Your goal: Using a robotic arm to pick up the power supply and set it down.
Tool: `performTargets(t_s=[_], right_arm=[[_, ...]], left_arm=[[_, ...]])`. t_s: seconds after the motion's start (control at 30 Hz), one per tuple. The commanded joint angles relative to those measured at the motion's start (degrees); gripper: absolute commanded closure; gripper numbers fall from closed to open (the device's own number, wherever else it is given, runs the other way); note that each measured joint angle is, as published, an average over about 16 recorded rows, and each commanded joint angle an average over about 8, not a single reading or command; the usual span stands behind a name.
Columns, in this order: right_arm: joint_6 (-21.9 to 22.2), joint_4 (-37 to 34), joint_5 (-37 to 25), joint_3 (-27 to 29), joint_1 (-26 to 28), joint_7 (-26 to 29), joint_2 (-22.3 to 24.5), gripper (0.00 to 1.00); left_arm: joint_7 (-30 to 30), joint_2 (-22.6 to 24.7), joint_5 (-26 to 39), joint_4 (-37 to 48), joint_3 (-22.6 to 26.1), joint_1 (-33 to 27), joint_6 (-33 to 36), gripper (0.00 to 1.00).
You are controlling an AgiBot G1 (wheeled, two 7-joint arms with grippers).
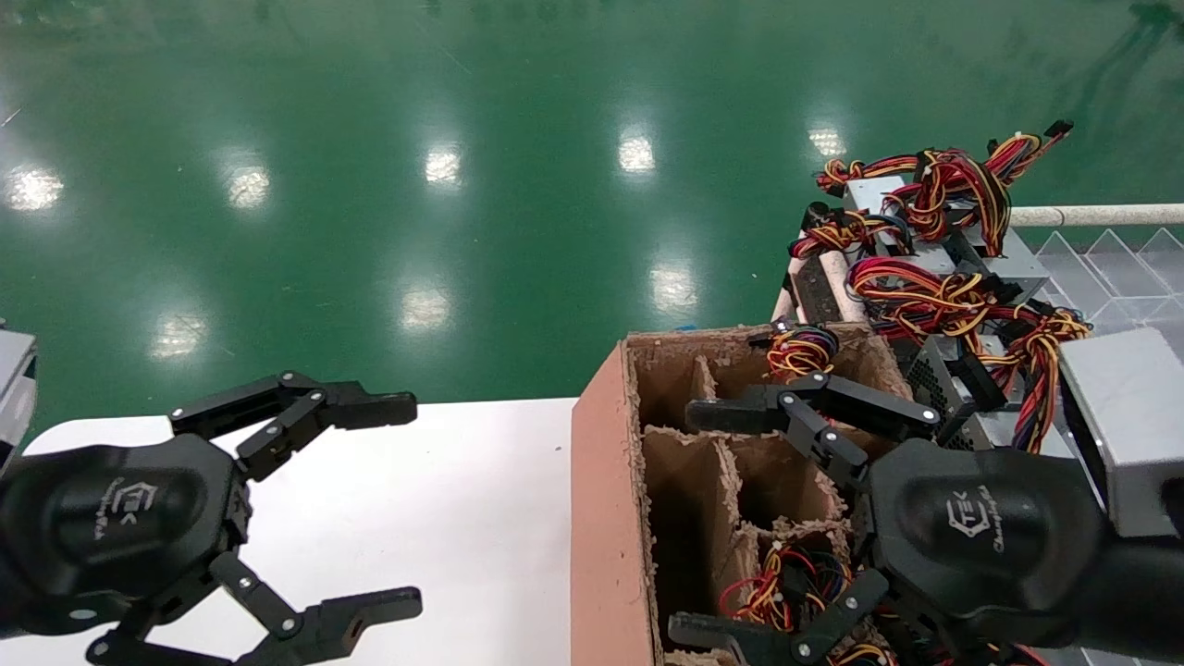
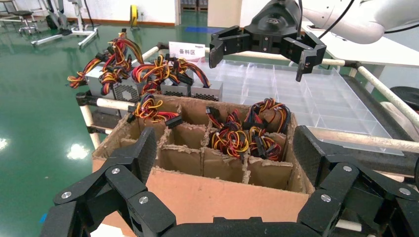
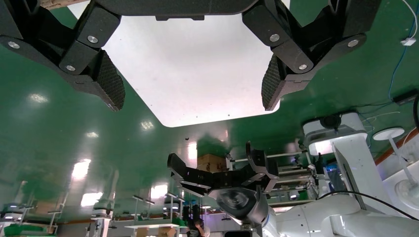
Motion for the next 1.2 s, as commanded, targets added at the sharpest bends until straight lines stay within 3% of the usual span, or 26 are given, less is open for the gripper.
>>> performTargets(t_s=[0.03,0.17,0.2,0.47,0.77,0.8,1.03,1.07,1.2], right_arm=[[0.0,0.0,0.0,0.0,0.0,0.0,0.0,0.0],[0.0,0.0,0.0,0.0,0.0,0.0,0.0,0.0],[0.0,0.0,0.0,0.0,0.0,0.0,0.0,0.0],[2.2,-1.0,-3.5,-0.1,0.4,-0.7,1.5,0.0],[12.7,-6.7,-12.0,0.9,1.4,-4.0,3.2,0.0],[13.9,-7.3,-13.1,0.8,1.6,-4.3,3.1,0.08],[17.8,-12.0,-19.3,-1.8,4.7,-4.1,0.5,0.95],[17.8,-13.0,-19.8,-2.2,5.3,-4.0,-0.1,1.0],[17.2,-17.8,-21.3,-3.4,7.6,-4.5,-2.2,1.0]], left_arm=[[0.0,0.0,0.0,0.0,0.0,0.0,0.0,0.47],[0.0,0.0,0.0,0.0,0.0,0.0,0.0,0.97],[0.0,0.0,0.0,0.0,0.0,0.0,0.0,1.0],[0.0,0.0,0.0,0.0,0.0,0.0,0.0,1.0],[0.0,0.0,0.0,0.0,0.0,0.0,0.0,1.0],[0.0,0.0,0.0,0.0,0.0,0.0,0.0,1.0],[0.0,0.0,0.0,0.0,0.0,0.0,0.0,1.0],[0.0,0.0,0.0,0.0,0.0,0.0,0.0,1.0],[0.0,0.0,0.0,0.0,0.0,0.0,0.0,1.0]])
